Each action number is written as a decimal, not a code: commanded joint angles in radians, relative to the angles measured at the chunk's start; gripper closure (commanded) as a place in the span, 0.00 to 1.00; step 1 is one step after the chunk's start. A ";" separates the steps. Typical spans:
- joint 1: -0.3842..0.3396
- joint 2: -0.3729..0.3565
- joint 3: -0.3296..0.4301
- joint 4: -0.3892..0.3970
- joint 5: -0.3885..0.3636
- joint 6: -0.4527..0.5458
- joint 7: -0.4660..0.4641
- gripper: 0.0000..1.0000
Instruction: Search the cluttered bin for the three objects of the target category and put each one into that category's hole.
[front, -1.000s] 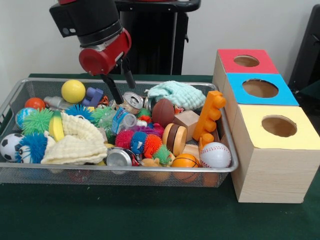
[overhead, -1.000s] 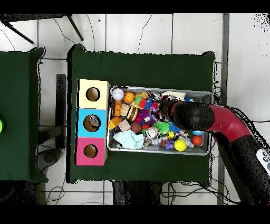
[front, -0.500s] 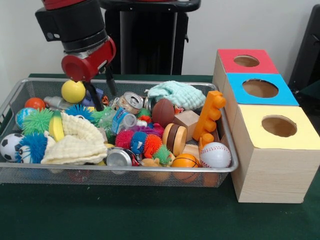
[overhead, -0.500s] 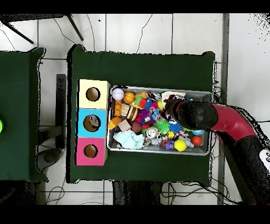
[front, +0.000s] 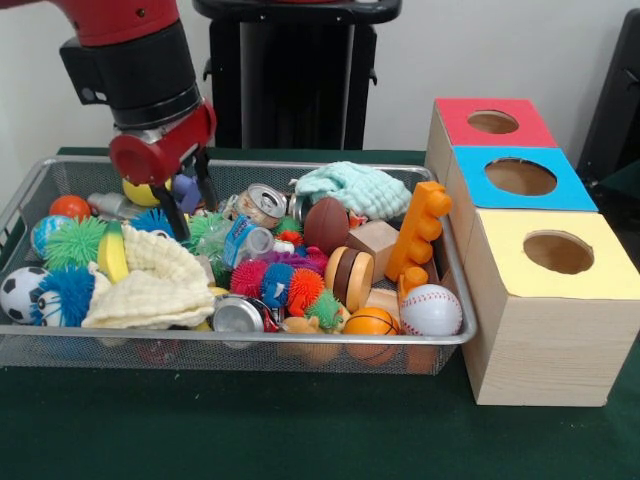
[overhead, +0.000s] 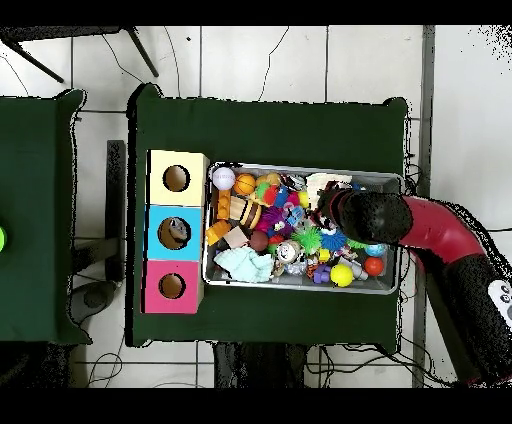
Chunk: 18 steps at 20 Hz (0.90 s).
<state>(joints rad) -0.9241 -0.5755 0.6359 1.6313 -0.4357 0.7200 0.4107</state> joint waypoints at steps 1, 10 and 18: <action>0.018 0.128 -0.068 -0.054 -0.009 -0.015 0.146 0.00; 0.026 0.173 -0.072 -0.075 0.018 0.087 0.114 0.00; 0.053 0.181 -0.117 -0.120 0.028 0.195 0.110 0.00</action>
<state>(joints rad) -0.9014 -0.4448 0.5869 1.6136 -0.4262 0.7769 0.4107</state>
